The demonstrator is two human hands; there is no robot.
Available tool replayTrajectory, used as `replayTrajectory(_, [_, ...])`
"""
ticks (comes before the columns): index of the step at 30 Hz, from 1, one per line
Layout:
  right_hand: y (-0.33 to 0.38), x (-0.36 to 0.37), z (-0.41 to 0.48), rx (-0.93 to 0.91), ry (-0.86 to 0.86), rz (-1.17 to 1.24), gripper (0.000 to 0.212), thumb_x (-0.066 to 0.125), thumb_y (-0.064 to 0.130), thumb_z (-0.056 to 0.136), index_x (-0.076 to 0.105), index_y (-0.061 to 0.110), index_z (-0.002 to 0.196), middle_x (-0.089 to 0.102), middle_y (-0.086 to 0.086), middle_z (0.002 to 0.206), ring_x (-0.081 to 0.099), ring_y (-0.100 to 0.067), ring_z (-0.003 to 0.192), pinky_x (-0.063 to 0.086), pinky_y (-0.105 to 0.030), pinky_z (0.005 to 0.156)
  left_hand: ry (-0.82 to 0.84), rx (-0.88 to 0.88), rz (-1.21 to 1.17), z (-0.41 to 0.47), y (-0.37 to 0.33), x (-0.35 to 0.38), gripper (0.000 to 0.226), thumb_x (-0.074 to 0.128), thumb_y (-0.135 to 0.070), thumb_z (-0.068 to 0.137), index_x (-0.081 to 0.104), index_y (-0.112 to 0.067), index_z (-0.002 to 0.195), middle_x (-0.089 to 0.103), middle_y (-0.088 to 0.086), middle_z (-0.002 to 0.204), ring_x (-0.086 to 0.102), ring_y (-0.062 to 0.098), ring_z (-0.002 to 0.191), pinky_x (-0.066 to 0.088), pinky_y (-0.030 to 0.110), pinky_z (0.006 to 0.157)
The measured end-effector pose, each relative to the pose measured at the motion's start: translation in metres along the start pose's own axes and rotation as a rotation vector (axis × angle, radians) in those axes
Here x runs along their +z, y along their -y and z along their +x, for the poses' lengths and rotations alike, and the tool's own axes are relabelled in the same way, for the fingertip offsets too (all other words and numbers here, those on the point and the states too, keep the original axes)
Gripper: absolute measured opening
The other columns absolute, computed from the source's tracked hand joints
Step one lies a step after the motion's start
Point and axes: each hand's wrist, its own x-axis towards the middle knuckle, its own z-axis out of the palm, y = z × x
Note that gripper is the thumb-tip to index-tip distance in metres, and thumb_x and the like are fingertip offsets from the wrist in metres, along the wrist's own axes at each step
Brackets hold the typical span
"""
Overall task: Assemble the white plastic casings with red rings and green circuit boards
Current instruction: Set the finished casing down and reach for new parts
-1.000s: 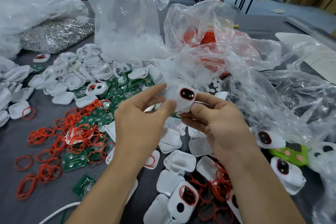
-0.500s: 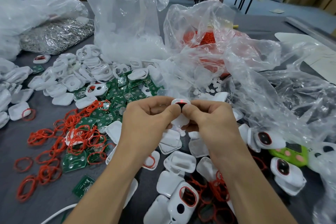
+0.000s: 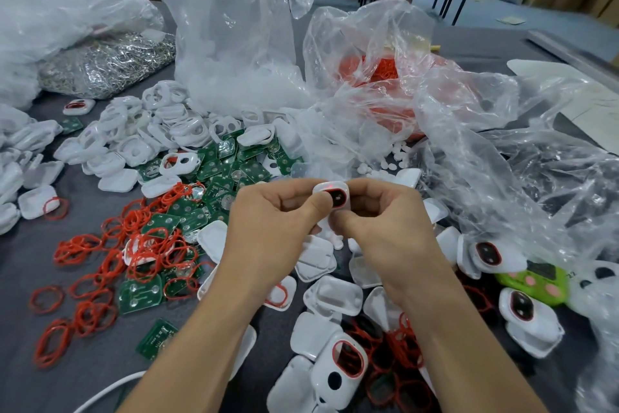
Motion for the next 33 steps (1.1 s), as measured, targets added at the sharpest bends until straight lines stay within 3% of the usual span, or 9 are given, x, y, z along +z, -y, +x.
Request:
replayTrajectory(6, [0.001,-0.005,0.004,0.028,-0.018,-0.026,0.023,0.077,0.014,0.078,0.079,0.028,0.096,0.079,0.001,0.083,0.073,-0.011,0.076,0.058,-0.026,0.072,-0.001,0.014,-0.046,0.000,0.002,0.002,0.022,0.082,-0.014,0.083,0.083,-0.029,0.098,0.080,0.001,0.084,0.076,0.014,0.078,0.058,0.025,0.069])
replayTrajectory(10, [0.017,-0.007,-0.001,-0.060,0.004,-0.208,0.043,0.078,0.014,0.083,0.070,0.029,0.123,0.079,0.005,0.098,0.076,-0.009,0.083,0.064,-0.031,0.077,-0.061,0.056,-0.047,-0.003,-0.006,0.004,0.021,0.085,-0.012,0.081,0.084,-0.030,0.091,0.080,0.001,0.078,0.077,0.014,0.073,0.058,0.021,0.064])
replayTrajectory(13, [0.030,-0.007,-0.018,-0.116,-0.014,-0.400,0.060,0.086,0.012,0.075,0.067,0.035,0.127,0.076,0.011,0.103,0.072,0.000,0.082,0.059,-0.022,0.078,-0.041,0.074,-0.029,-0.009,-0.019,0.005,0.010,0.083,-0.020,0.082,0.084,-0.029,0.088,0.080,0.001,0.079,0.078,0.019,0.075,0.063,0.030,0.069])
replayTrajectory(15, [0.036,-0.023,-0.039,-0.088,-0.082,-0.503,0.068,0.088,0.017,0.073,0.064,0.042,0.131,0.073,0.015,0.107,0.069,0.005,0.083,0.054,-0.015,0.078,-0.031,0.090,-0.002,-0.011,-0.029,0.005,0.004,0.080,-0.029,0.081,0.084,-0.028,0.082,0.079,0.001,0.076,0.077,0.019,0.070,0.061,0.026,0.065])
replayTrajectory(22, [0.038,-0.101,-0.140,0.102,-0.216,-0.765,0.055,0.082,0.017,0.071,0.065,0.038,0.119,0.072,0.016,0.096,0.063,0.001,0.078,0.046,-0.011,0.075,0.014,0.098,0.326,-0.009,-0.053,0.015,0.015,0.079,-0.020,0.083,0.080,-0.035,0.079,0.077,-0.012,0.074,0.075,0.005,0.074,0.060,0.027,0.076])
replayTrajectory(25, [0.022,-0.085,-0.161,0.135,-0.077,-0.882,0.057,0.077,0.017,0.076,0.063,0.036,0.128,0.066,0.017,0.107,0.058,-0.001,0.095,0.035,0.004,0.074,0.024,0.152,0.444,-0.027,-0.051,0.030,0.013,0.078,-0.022,0.086,0.079,-0.035,0.082,0.076,-0.015,0.075,0.071,-0.003,0.072,0.057,0.016,0.073])
replayTrajectory(27, [0.011,-0.072,-0.166,0.155,-0.021,-0.902,0.061,0.075,0.015,0.080,0.060,0.033,0.137,0.064,0.011,0.126,0.058,-0.007,0.113,0.032,0.001,0.085,0.041,0.225,0.534,-0.041,-0.049,0.037,0.013,0.074,-0.022,0.089,0.081,-0.032,0.089,0.077,-0.015,0.082,0.068,-0.008,0.074,0.050,0.006,0.069])
replayTrajectory(29, [0.004,-0.065,-0.165,0.152,-0.020,-0.925,0.066,0.075,0.016,0.082,0.056,0.031,0.144,0.055,0.007,0.137,0.053,-0.013,0.126,0.028,-0.008,0.093,0.052,0.312,0.605,-0.054,-0.051,0.040,0.015,0.072,-0.021,0.091,0.082,-0.029,0.097,0.079,-0.012,0.089,0.070,-0.003,0.079,0.054,0.015,0.075])
replayTrajectory(33, [0.005,-0.066,-0.163,0.131,-0.012,-0.937,0.078,0.079,0.019,0.079,0.049,0.031,0.150,0.050,0.007,0.139,0.052,-0.012,0.125,0.027,-0.008,0.093,0.060,0.420,0.673,-0.068,-0.064,0.038,0.017,0.070,-0.022,0.091,0.082,-0.030,0.100,0.079,-0.014,0.090,0.072,0.003,0.083,0.055,0.022,0.080])
